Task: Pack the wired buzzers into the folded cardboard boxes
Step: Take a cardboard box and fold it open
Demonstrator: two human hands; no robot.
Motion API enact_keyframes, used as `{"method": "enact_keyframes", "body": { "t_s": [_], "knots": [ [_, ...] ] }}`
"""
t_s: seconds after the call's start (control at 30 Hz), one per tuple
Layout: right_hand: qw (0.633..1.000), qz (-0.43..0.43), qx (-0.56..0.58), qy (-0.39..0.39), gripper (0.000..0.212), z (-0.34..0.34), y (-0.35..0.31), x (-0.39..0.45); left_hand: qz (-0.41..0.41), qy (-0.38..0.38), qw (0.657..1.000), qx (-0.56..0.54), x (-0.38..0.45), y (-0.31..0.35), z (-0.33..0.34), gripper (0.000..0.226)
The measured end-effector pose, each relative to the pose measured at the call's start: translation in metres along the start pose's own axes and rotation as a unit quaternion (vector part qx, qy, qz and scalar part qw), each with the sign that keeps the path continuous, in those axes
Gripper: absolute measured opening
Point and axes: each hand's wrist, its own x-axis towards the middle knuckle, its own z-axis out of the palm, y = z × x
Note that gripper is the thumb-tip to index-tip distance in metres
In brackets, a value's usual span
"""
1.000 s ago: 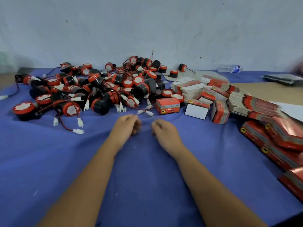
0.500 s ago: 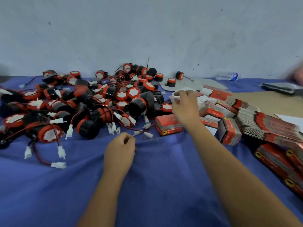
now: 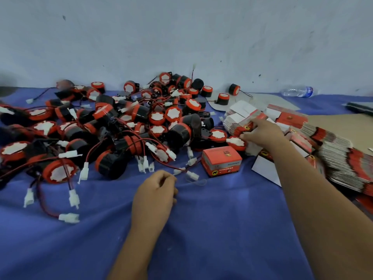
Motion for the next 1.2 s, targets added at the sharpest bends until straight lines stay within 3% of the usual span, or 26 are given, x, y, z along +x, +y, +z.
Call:
{"method": "enact_keyframes", "body": {
  "t_s": [0.23, 0.37, 0.47, 0.67, 0.77, 0.93, 1.03, 1.1, 1.2],
  "knots": [
    [0.997, -0.050, -0.046, -0.023, 0.037, -0.012, -0.001, -0.008, 0.003, -0.005, 1.000, -0.004, -0.001, 0.002, 0.000, 0.021],
    [0.987, -0.055, -0.148, 0.037, 0.029, -0.007, -0.007, -0.015, 0.008, -0.010, 1.000, -0.002, -0.003, 0.001, -0.001, 0.020],
    [0.978, -0.064, -0.153, 0.125, 0.029, -0.008, -0.001, -0.019, 0.007, -0.010, 1.000, -0.003, -0.003, 0.002, -0.001, 0.021],
    [0.953, -0.112, -0.026, 0.280, 0.016, -0.031, -0.002, -0.025, 0.005, -0.013, 1.000, 0.009, -0.003, 0.003, 0.000, 0.021],
    [0.937, -0.108, 0.072, 0.324, 0.026, -0.038, -0.009, -0.030, 0.004, -0.015, 1.000, 0.010, -0.004, 0.004, -0.001, 0.021],
    [0.875, -0.010, 0.298, 0.380, 0.023, -0.042, -0.019, -0.038, 0.009, -0.016, 1.000, 0.016, -0.007, 0.005, -0.001, 0.020],
    [0.847, 0.065, 0.344, 0.399, 0.024, -0.043, -0.012, -0.041, 0.012, -0.015, 1.000, 0.020, -0.008, 0.005, -0.001, 0.020],
    [0.860, 0.065, 0.316, 0.395, 0.027, -0.047, -0.009, -0.045, 0.014, -0.015, 0.999, 0.026, -0.007, 0.005, -0.001, 0.020],
    [0.910, 0.008, 0.197, 0.364, 0.032, -0.058, -0.010, -0.048, 0.016, -0.013, 0.999, 0.034, -0.007, 0.005, 0.000, 0.021]
  ]
}}
